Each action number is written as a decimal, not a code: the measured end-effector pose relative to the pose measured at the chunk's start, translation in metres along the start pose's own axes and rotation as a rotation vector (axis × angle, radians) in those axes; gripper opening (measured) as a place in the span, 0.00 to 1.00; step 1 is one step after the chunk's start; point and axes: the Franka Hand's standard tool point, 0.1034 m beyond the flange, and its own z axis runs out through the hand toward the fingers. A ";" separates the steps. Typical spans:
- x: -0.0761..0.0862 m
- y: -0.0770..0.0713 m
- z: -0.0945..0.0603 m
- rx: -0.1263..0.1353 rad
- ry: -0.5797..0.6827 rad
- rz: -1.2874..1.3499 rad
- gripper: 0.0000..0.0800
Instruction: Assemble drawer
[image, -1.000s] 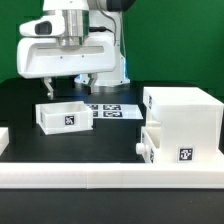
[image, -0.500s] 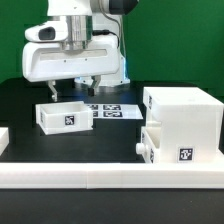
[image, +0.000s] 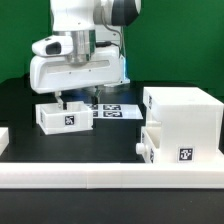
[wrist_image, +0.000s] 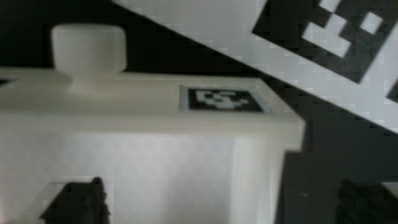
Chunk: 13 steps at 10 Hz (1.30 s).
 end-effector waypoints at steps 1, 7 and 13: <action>-0.004 -0.001 0.012 0.004 0.002 0.005 0.81; -0.002 -0.009 0.021 0.000 0.015 0.000 0.66; 0.006 -0.012 0.020 -0.020 0.039 -0.024 0.05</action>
Offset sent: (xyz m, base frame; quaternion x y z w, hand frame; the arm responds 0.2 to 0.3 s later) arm 0.0050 0.0109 -0.0153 -0.0116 0.0111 0.0281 0.9995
